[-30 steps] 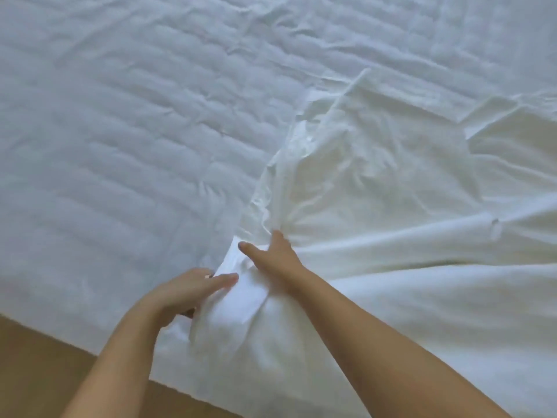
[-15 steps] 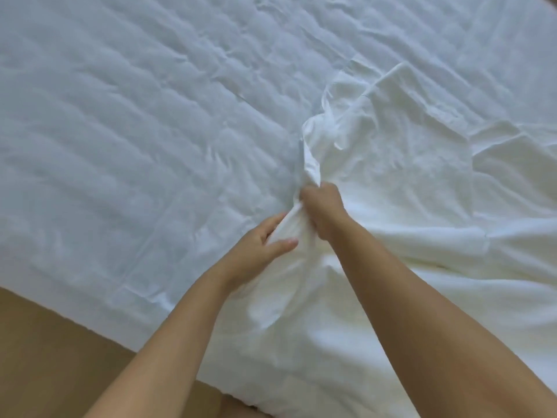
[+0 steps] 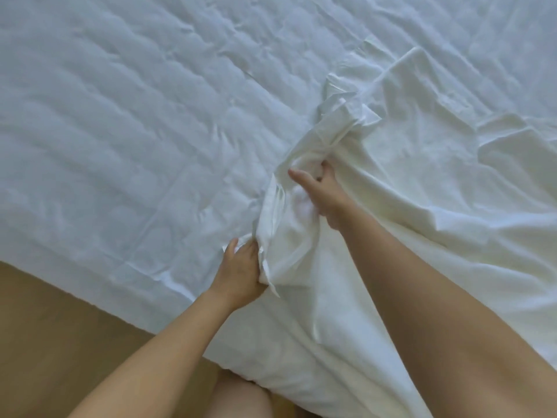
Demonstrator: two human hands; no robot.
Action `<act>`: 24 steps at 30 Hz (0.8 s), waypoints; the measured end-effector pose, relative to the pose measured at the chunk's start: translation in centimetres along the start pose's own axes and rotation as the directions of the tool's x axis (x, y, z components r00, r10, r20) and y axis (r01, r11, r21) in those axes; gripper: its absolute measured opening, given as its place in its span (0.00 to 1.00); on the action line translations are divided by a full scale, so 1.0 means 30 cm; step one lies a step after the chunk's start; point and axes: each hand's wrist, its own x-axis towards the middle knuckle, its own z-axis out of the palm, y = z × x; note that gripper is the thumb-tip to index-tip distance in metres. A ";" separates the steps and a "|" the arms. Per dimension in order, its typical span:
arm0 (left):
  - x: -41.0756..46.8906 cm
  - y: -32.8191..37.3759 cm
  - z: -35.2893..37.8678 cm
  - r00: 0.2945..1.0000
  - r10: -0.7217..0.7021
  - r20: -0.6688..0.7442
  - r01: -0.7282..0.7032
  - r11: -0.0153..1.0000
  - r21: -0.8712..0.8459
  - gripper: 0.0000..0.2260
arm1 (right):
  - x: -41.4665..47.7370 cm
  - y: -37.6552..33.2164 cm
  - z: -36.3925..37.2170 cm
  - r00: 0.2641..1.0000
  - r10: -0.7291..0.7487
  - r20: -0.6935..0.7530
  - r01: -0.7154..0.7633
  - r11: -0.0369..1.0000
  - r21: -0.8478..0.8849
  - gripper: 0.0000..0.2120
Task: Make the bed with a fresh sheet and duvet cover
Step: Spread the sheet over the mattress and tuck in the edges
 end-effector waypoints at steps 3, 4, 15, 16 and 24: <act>0.009 0.112 -0.096 0.986 -0.143 0.089 0.165 0.928 -0.333 0.10 | -0.047 0.047 0.043 0.996 0.085 0.013 -0.082 0.988 -0.129 0.40; -0.017 0.137 -0.139 0.972 -0.206 0.112 0.234 0.852 -0.469 0.14 | -0.059 0.033 0.048 0.995 0.096 0.013 -0.094 0.990 -0.106 0.38; -0.298 -0.097 -0.270 0.602 -0.795 0.080 0.773 0.554 -0.309 0.12 | -0.310 0.160 0.372 0.995 0.030 0.098 -0.016 0.991 -0.135 0.32; -0.294 -0.092 -0.248 0.575 -0.817 0.041 0.769 0.522 -0.370 0.10 | -0.320 0.168 0.371 0.997 0.037 0.061 -0.031 0.994 -0.107 0.32; -0.295 0.138 -0.216 0.855 -0.519 -0.001 0.374 0.617 -0.692 0.19 | -0.480 0.091 0.247 0.996 -0.050 0.071 0.044 0.996 0.080 0.32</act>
